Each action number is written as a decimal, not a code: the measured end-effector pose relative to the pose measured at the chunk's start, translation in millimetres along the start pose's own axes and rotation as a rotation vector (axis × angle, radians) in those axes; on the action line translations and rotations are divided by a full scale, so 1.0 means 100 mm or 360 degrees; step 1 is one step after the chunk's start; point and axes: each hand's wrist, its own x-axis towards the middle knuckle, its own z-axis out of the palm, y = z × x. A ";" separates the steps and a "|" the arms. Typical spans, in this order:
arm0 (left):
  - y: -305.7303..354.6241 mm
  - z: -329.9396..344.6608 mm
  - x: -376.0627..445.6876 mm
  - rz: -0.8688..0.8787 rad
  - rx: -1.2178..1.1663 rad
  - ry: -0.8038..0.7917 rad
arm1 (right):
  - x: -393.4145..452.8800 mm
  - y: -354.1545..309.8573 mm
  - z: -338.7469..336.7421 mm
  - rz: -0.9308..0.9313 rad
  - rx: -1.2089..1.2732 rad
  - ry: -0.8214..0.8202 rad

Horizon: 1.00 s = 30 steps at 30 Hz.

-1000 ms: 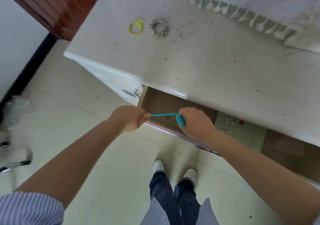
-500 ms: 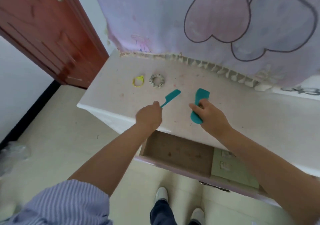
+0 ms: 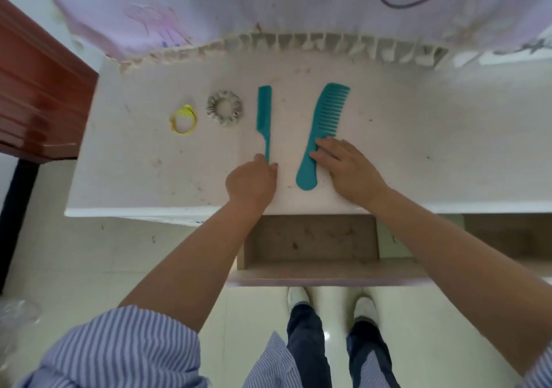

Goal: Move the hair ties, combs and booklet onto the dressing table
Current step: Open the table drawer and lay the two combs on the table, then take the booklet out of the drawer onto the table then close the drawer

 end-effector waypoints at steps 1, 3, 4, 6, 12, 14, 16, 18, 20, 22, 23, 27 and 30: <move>0.01 -0.03 -0.01 0.0003 0.0011 0.0006 | -0.04 0.02 -0.03 -0.0012 0.0025 0.0017; 0.03 -0.09 -0.09 -0.0014 0.0011 0.0018 | -0.17 0.06 -0.08 -0.0040 0.0040 0.0013; 0.06 -0.12 -0.17 -0.0008 -0.0004 0.0041 | -0.25 0.09 -0.10 -0.0033 0.0057 0.0010; 0.14 -0.12 -0.39 0.0129 -0.0073 0.0093 | -0.48 0.17 -0.18 0.0039 0.0081 0.0003; 0.92 0.36 -1.04 0.0564 -0.0281 -0.0709 | -1.64 0.51 -0.45 0.0436 0.0104 -0.0175; 1.26 0.59 -1.04 0.0397 -0.0421 -0.1016 | -1.80 0.74 -0.43 0.0893 0.0101 -0.0517; 1.57 0.76 -1.01 0.0212 -0.0619 -0.1144 | -1.80 0.99 -0.33 0.1622 0.0262 -0.0797; 1.83 0.88 -0.95 0.0050 -0.0798 -0.1168 | -1.76 1.13 -0.23 0.2028 0.0463 -0.1005; 2.00 0.97 -0.92 -0.0121 -0.0935 -0.1180 | -1.72 1.15 -0.09 0.1966 0.0457 -0.1140; 2.06 1.03 -0.89 -0.0330 -0.1048 -0.1121 | -1.73 1.15 0.00 0.1943 0.0431 -0.1097; 2.05 1.05 -0.88 -0.0473 -0.1121 -0.1088 | -1.74 1.17 0.02 0.1978 0.0475 -0.1067; 1.89 1.07 -0.87 -0.0786 -0.1257 -0.1012 | -1.76 1.24 0.07 0.2067 0.0820 -0.0835; 1.79 0.96 -0.90 -0.0876 -0.1437 -0.0950 | -1.75 1.23 0.05 0.2089 0.1016 -0.0830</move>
